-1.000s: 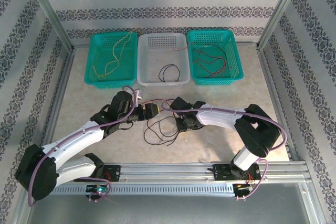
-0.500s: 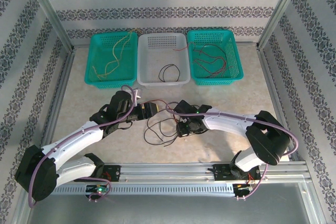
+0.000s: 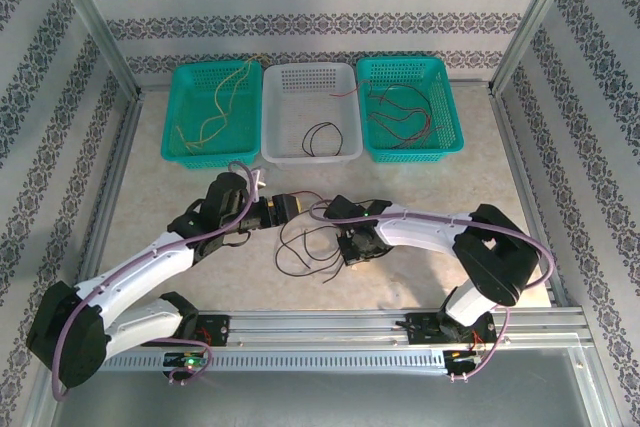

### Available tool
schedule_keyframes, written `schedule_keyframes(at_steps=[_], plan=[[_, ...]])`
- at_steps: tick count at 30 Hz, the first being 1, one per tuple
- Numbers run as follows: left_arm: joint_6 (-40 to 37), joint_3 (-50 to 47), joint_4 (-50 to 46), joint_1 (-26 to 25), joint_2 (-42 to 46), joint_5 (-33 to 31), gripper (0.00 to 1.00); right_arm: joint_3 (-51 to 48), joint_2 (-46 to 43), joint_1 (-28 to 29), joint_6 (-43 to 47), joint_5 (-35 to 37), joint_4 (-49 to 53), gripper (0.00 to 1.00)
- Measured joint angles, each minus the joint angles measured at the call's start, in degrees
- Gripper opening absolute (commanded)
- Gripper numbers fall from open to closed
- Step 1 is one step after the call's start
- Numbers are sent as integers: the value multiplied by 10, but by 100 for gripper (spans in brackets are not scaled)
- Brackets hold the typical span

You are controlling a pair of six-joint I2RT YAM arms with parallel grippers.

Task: Untangle the cables

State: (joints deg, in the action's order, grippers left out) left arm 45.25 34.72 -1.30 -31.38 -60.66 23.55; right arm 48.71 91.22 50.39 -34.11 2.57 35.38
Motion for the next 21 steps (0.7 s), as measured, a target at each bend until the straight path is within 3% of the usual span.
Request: schedule_keyframes(at_steps=[5,11,15,21], plan=[[1,0,1,0,7,10,71,4,-26,16,2,1,3,0],[19,0,21,0,0,35,70,72,-154,38,-1,-33,-17,0],[49,0,68,0,-13,55,72,138,-211,39,-3,-62,-57,0],[83,10,150,-2,-38,77,72,212,-225,39,-5,-103,-96,0]])
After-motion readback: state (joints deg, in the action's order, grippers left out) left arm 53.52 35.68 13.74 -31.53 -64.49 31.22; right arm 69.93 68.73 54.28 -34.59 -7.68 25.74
